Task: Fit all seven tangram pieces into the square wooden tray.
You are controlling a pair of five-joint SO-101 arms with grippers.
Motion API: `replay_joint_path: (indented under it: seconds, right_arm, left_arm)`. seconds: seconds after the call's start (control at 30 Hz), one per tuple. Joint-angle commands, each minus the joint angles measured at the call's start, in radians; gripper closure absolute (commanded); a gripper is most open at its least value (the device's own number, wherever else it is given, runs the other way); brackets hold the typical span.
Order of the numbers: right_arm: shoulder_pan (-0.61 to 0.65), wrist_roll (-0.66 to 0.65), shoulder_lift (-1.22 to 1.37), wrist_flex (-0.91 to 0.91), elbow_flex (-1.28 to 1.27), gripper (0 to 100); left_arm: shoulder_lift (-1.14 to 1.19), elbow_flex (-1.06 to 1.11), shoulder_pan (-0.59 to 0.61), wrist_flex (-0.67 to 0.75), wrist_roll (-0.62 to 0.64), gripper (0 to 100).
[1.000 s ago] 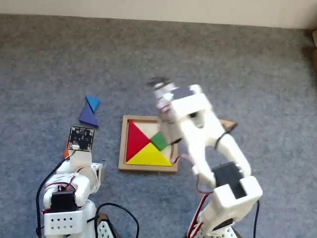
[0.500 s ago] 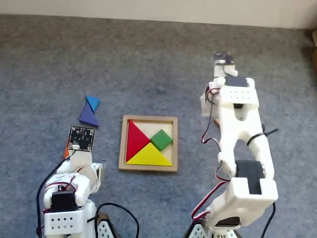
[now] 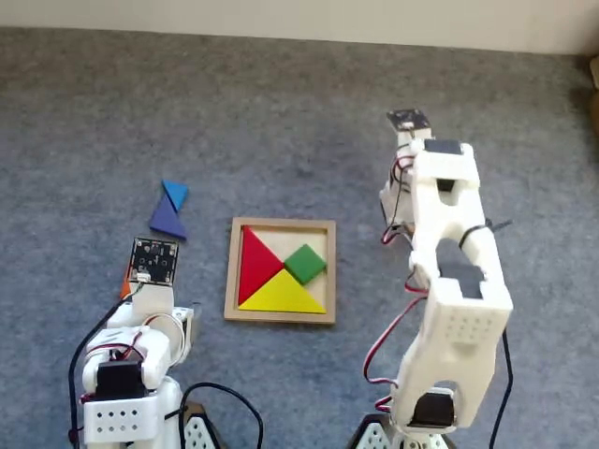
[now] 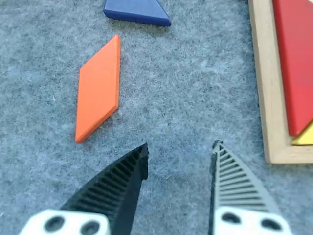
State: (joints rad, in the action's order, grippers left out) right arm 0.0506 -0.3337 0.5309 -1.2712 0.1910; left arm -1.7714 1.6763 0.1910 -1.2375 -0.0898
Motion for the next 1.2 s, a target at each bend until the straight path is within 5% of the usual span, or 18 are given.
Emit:
replay_joint_path:
  seconds: [0.0,0.57,1.17]
  right_arm:
    - [-0.033,-0.046,0.053,-0.104,0.206,78.4]
    - [-0.070,-0.107,0.271,-0.464,0.466,78.6]
    - [-0.070,-0.106,0.280,-0.394,0.455,85.2]
  left_arm:
    - [-0.050,0.021,0.005,-0.005,0.009,79]
    - [-0.050,0.021,0.005,-0.005,0.009,79]
    - [-0.050,0.021,0.005,-0.005,0.009,79]
